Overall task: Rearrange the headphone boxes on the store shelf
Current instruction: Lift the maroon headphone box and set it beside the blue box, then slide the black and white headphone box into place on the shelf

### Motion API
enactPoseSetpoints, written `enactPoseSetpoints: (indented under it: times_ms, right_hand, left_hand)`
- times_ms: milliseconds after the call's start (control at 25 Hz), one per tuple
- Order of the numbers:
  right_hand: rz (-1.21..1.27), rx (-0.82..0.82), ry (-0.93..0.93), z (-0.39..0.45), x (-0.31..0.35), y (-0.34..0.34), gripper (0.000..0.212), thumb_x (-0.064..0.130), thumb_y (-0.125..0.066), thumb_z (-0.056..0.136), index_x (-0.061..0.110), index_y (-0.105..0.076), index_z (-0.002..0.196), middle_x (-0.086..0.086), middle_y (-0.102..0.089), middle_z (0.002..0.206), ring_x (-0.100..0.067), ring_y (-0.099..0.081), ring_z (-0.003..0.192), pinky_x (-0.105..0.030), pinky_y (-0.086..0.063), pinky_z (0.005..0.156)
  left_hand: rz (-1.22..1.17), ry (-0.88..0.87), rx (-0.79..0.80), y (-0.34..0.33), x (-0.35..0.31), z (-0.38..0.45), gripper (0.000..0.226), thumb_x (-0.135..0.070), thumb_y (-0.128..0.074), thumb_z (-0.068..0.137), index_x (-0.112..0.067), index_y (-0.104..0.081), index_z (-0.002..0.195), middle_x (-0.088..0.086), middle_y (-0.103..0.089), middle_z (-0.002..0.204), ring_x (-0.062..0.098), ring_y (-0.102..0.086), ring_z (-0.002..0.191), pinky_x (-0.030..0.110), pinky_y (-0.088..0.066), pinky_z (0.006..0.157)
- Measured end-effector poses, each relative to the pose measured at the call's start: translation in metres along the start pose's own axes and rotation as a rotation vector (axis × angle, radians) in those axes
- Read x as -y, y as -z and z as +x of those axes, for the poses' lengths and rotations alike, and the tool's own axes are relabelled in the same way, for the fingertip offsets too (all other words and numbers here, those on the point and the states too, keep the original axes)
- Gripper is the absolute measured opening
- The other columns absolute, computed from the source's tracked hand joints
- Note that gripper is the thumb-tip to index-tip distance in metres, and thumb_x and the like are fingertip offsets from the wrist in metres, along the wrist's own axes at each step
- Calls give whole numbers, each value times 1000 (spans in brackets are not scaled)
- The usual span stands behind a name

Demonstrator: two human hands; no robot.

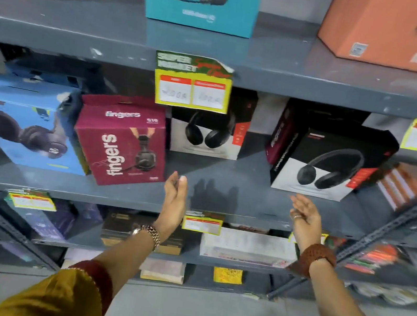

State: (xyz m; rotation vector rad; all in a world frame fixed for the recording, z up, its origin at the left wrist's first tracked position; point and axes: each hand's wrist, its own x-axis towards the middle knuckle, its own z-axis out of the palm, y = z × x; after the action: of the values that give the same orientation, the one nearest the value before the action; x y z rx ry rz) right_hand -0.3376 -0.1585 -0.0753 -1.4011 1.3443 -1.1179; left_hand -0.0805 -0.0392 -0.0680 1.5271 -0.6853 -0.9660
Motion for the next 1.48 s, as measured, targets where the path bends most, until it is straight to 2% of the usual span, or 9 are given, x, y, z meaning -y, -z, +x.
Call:
enactPoseSetpoints:
  times_ms: [80,280,520,640,720,880,1000,1200,1480]
  right_hand:
    - [46,-61,-32,18,-10,42,37,-19,-38,86,-11,-45,122,-28,-52,131,-1,-58,93,-10,-47,79]
    - [111,-95,-60,82,-20,134,41,-16,-41,86,-6,-43,126,-13,-50,119,-6,-50,88,-22,-42,84]
    - [125,-36,-67,161,0,170,48,15,-56,89,13,-40,134,-4,-45,135,-12,-45,119,-25,-36,99]
    - [148,58,-134,180,5,166,56,35,-50,91,19,-32,142,-5,-35,150,-19,-39,135,-30,-29,112]
    - [62,77,-163,183,8,162,60,45,-45,91,20,-30,144,-5,-33,152,-18,-38,134,-25,-25,105]
    - [63,-10,-132,166,6,159,51,40,-44,93,16,-43,138,-6,-47,142,-5,-45,108,-20,-30,92]
    - [47,-55,-70,141,6,158,50,35,-48,93,9,-46,135,-8,-50,141,-13,-47,125,-19,-30,98]
    - [-95,-154,-37,85,15,153,49,46,-51,88,14,-60,123,-9,-64,126,-24,-56,119,-42,-41,107]
    - [-81,-156,-20,15,34,132,51,56,-52,82,18,-67,112,-7,-73,108,-23,-65,104,-46,-49,99]
  left_hand:
    - [11,-5,18,-48,-7,6,62,-46,-25,97,-18,-9,150,-2,-13,159,14,-16,145,27,-13,114]
    - [74,2,54,-167,-23,21,59,-45,-28,97,-16,-22,149,-4,-21,159,11,-19,145,17,-10,107]
    - [138,-41,74,-249,-52,50,60,-48,-30,96,-19,-24,148,-4,-26,157,14,-23,144,19,-12,106]
    - [99,-47,49,-265,-65,69,64,-53,-26,94,-19,-25,149,0,-28,157,18,-27,144,32,-11,120]
    - [85,-25,38,-270,-69,77,66,-56,-23,93,-20,-24,149,2,-29,157,20,-29,143,40,-17,120]
    - [58,-28,38,-267,-59,69,66,-57,-21,93,-23,-21,150,0,-26,158,19,-27,144,40,-16,121]
    - [26,13,29,-254,-54,57,69,-62,-19,91,-24,-26,148,0,-29,157,20,-28,144,42,-17,120]
    - [93,27,42,-213,-58,27,74,-68,-19,87,-24,-37,144,4,-40,151,26,-38,139,47,-26,117]
    - [148,-29,64,-144,-71,-16,73,-72,-14,84,-31,-52,132,5,-56,137,27,-50,127,47,-35,111]
